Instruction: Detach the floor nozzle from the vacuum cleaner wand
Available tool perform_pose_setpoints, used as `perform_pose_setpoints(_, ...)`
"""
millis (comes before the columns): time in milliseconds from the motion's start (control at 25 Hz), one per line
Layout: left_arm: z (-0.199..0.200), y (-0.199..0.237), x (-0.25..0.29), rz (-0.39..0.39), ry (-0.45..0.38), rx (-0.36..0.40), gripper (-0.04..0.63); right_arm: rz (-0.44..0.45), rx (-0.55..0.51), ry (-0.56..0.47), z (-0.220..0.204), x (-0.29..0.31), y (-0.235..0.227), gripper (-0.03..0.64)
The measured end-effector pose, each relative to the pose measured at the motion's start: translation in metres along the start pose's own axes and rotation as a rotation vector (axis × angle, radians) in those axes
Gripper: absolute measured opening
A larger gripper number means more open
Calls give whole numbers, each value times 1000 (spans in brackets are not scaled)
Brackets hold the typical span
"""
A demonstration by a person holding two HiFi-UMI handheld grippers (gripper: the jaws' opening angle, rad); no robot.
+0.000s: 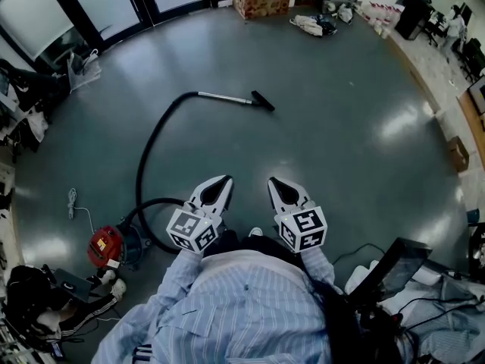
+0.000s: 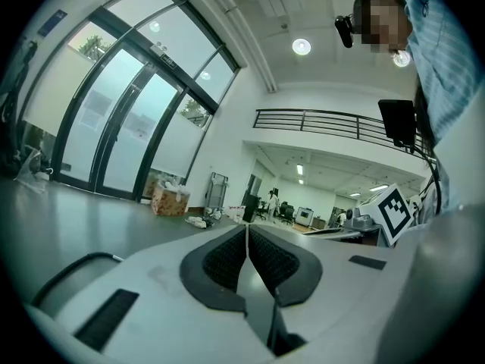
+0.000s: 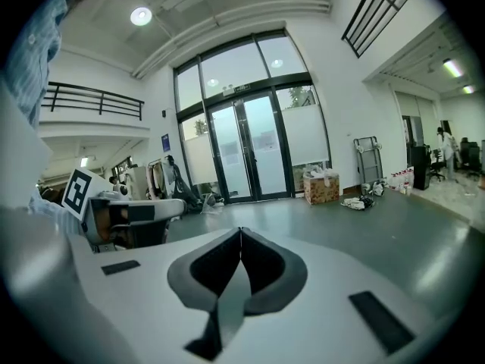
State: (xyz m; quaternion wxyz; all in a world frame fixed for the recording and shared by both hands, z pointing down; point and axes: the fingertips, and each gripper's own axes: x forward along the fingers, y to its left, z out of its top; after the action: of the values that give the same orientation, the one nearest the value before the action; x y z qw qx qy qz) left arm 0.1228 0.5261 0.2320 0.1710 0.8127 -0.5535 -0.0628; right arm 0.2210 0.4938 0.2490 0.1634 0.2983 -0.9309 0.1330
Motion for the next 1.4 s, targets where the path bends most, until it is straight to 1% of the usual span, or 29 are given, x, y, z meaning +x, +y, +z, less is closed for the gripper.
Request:
perform_pose_setpoints(160,-7,-2,8,26,9,-10,14,7,4,9,-5,-4,-12,8)
perform_pose_setpoints(360,-13,1,18,33,35,-6,14,14,29,19,-10,3,-27,9)
perform_pose_setpoints(480,-11,13,25,41,43,-7,14,15,47,25,-8,16,-36,8)
perform_pose_setpoints(640,-9,41,47,53,63,-19,14,14,64,38,-2,40,-51,8)
perform_pose_setpoints(800,2,84,78,53,71,-27,14,40,126,33,12,78,-68,9)
perform_pose_setpoints(920,19,124,103,52,68,-31,14,28,174,28,32,114,-86,9)
perform_pose_setpoints(1200,62,233,150,51,70,-30,15,-12,200,46,80,220,-116,8)
perform_pose_setpoints(1400,69,295,170,16,111,-7,15,-31,228,49,106,285,-126,8)
